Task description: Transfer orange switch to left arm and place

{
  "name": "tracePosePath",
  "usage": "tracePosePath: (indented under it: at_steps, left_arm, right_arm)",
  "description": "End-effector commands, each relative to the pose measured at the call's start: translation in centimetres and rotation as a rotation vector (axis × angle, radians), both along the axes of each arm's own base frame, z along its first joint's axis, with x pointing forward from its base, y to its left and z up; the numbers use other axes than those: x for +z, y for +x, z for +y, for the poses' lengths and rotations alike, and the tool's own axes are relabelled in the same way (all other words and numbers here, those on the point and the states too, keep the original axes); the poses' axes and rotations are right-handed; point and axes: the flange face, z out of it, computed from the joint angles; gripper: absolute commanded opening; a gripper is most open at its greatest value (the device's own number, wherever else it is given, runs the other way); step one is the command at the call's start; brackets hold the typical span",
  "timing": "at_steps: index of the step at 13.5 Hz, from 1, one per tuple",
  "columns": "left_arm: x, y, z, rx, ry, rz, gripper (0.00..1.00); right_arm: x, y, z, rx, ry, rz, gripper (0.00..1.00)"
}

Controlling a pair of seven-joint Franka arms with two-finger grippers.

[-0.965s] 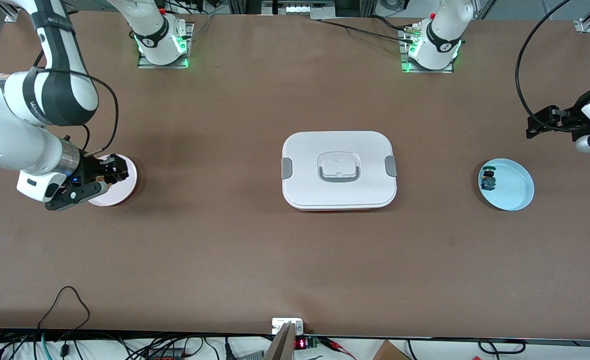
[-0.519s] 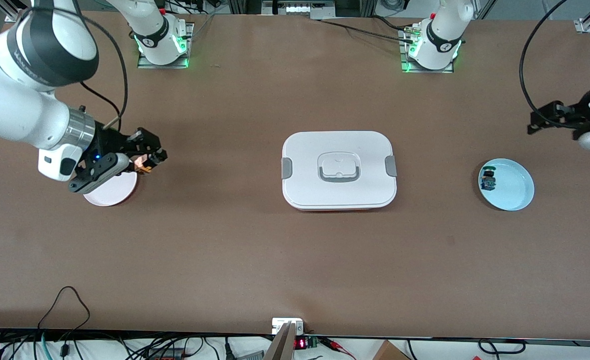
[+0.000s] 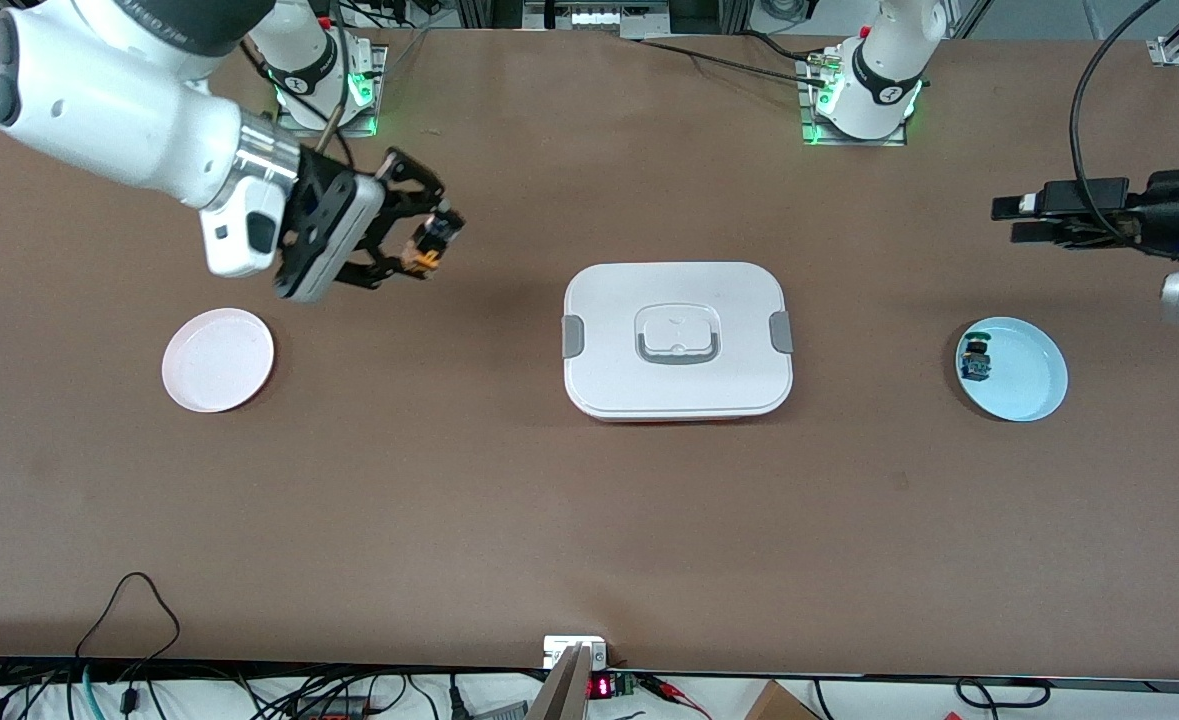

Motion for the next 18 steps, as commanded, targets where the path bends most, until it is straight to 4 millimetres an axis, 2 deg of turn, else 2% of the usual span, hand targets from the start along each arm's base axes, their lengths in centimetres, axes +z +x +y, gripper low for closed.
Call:
tracePosePath:
  at_steps: [1,4,5,6,8,10,12,14,16,18]
  left_arm:
    - [-0.7,0.1,-2.3,0.032,-0.212,0.061,1.0]
    - [-3.9,0.8,-5.2,0.105,-0.471,0.148,1.0]
    - [-3.8,1.1,-6.3,0.127,-0.468,0.166,1.0]
    - [-2.8,1.2,-8.1,0.152,-0.439,0.229,1.0]
    - [-1.0,1.3,-11.4,0.213,-0.383,0.281,1.0]
    - [-0.9,1.2,-15.2,0.245,-0.363,0.265,1.0]
    - [-1.4,-0.2,-19.9,0.335,-0.389,0.261,1.0]
    - [-1.4,-0.8,-23.2,0.377,-0.381,0.233,1.0]
    - [-1.2,-1.0,-25.0,0.404,-0.391,0.22,1.0]
    - [-1.1,-1.1,-25.4,0.392,-0.395,0.19,1.0]
  right_arm:
    - [0.9,-1.0,2.6,0.129,0.159,-0.079,0.0]
    - [0.6,-2.3,5.3,0.303,0.314,-0.193,0.0]
    - [0.1,-2.5,6.0,0.344,0.372,-0.221,0.0]
    - [-0.6,-2.7,6.2,0.366,0.427,-0.239,0.0]
    - [-0.6,-2.8,6.4,0.414,0.494,-0.313,0.0]
    - [-0.6,-2.8,6.7,0.441,0.533,-0.366,0.0]
    - [-1.9,-2.4,7.2,0.418,0.629,-0.365,0.0]
    - [-2.6,-2.6,8.1,0.382,0.713,-0.411,0.0]
    - [-3.4,-3.0,9.1,0.332,0.76,-0.451,0.0]
    - [-3.6,-3.0,9.8,0.28,0.78,-0.503,0.0]
